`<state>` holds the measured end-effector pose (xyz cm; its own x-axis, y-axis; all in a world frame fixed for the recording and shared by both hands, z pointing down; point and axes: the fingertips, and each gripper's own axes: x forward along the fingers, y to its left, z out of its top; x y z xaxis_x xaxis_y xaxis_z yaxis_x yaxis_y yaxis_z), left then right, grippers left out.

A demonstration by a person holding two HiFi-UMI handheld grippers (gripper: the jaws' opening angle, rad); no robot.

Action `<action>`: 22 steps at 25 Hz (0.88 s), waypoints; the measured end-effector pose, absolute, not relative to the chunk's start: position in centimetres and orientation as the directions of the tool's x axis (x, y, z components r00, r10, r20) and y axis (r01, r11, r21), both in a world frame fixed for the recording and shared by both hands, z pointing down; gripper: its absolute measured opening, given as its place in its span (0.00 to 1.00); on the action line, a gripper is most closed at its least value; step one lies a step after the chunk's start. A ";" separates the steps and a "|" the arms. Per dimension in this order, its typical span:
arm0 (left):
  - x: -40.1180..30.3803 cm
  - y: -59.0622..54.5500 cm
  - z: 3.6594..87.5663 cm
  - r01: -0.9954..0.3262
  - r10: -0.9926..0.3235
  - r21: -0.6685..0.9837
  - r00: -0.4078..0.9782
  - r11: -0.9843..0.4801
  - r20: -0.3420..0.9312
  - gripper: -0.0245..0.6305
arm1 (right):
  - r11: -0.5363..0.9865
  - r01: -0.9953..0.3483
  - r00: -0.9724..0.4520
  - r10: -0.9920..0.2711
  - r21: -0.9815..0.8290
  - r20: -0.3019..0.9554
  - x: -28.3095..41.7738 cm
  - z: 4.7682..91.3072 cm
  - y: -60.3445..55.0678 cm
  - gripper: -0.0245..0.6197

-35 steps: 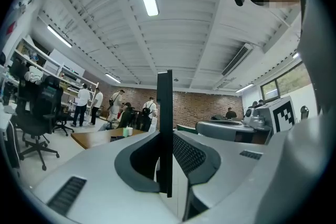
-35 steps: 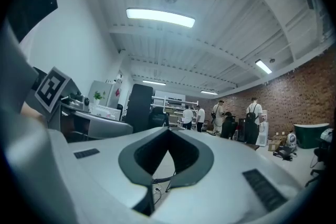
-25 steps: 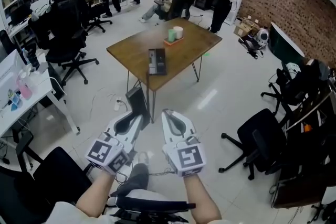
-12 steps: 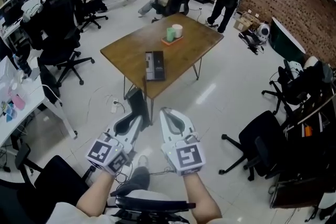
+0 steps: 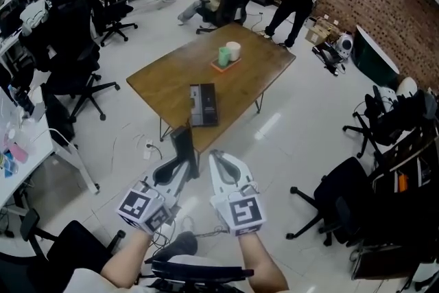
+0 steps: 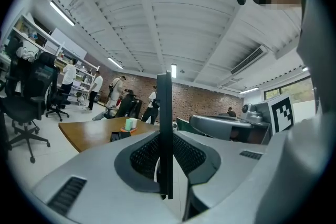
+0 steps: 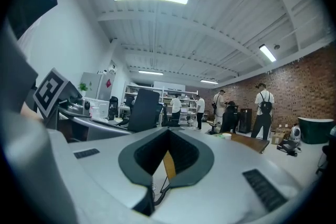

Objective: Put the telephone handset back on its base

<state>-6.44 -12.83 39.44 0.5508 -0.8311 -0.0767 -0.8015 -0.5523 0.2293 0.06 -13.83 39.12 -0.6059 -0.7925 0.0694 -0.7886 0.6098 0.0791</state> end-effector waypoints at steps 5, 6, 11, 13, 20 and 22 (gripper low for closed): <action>-7.7 -16.2 39.6 -0.799 -0.831 0.242 0.553 -0.551 -0.065 0.14 | 0.616 -0.784 -0.610 -0.788 0.078 0.084 -1.4 39.5 -17.0 0.05; -7.9 -16.7 39.7 -0.797 -0.829 0.243 0.555 -0.552 -0.064 0.14 | 0.617 -0.783 -0.611 -0.787 0.077 0.088 -1.7 39.6 -17.6 0.05; -8.9 -19.3 39.9 -0.788 -0.823 0.255 0.564 -0.560 -0.064 0.14 | 0.613 -0.787 -0.606 -0.790 0.074 0.096 -3.1 39.9 -19.9 0.05; -9.0 -20.3 40.1 -0.780 -0.816 0.262 0.574 -0.568 -0.060 0.14 | 0.610 -0.789 -0.602 -0.792 0.081 0.104 -3.2 40.1 -20.8 0.05; -9.4 -23.8 41.3 -0.743 -0.791 0.311 0.610 -0.593 -0.048 0.14 | 0.567 -0.822 -0.558 -0.822 0.061 0.112 -3.6 40.2 -23.5 0.05; -9.5 -24.6 41.6 -0.734 -0.782 0.316 0.621 -0.601 -0.044 0.14 | 0.555 -0.830 -0.546 -0.830 0.062 0.116 -3.7 40.2 -23.9 0.05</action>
